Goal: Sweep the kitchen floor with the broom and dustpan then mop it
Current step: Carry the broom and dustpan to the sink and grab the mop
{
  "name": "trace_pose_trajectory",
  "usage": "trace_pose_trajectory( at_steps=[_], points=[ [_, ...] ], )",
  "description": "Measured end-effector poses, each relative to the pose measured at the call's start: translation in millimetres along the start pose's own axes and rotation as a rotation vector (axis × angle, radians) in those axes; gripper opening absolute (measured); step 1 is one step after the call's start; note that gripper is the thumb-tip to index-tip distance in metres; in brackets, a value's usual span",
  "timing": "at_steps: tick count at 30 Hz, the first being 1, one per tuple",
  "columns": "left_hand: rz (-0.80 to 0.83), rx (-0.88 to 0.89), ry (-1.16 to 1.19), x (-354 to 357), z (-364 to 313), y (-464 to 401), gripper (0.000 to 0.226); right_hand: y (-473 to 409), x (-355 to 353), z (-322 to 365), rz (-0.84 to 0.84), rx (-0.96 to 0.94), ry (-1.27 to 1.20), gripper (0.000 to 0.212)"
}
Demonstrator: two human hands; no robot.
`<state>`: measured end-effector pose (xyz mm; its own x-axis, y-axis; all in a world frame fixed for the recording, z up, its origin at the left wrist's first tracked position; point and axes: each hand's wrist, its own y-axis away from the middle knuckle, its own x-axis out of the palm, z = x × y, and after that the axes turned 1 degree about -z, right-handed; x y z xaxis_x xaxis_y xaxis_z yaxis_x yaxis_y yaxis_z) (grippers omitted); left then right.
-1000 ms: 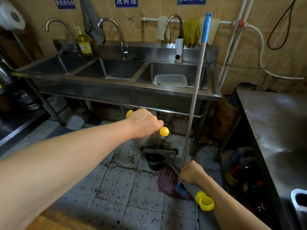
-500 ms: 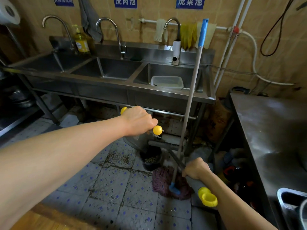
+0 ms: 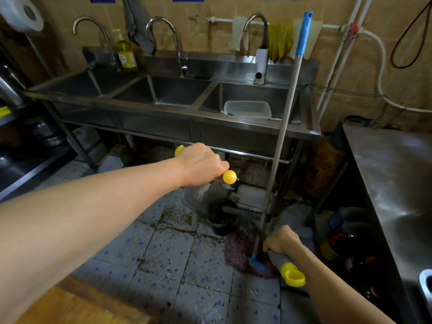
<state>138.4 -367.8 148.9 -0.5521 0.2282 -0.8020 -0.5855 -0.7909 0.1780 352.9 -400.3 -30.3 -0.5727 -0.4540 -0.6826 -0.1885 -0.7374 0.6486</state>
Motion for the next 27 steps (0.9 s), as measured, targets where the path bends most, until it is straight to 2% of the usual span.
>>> trace_pose_trajectory(
  at_steps=[6,11,15,20,23,27],
  points=[
    [0.003,-0.01,-0.004,5,3,3,0.022,2,5,-7,0.045,-0.033,0.134,0.055],
    [0.001,-0.018,0.013,4,1,3,0.023,8,-9,2,-0.033,-0.047,0.006,0.04],
    [0.0,-0.023,0.021,3,0,2,0.023,14,-22,18,-0.015,-0.052,0.082,0.048],
    [-0.001,-0.069,0.017,1,4,3,0.023,2,-6,18,-0.012,-0.098,0.106,0.046],
    [0.006,-0.088,0.015,-1,8,5,0.024,6,1,10,-0.012,-0.068,0.06,0.041],
    [0.005,-0.119,0.045,-9,13,14,0.023,14,-2,2,-0.028,-0.045,0.053,0.044]
  ],
)
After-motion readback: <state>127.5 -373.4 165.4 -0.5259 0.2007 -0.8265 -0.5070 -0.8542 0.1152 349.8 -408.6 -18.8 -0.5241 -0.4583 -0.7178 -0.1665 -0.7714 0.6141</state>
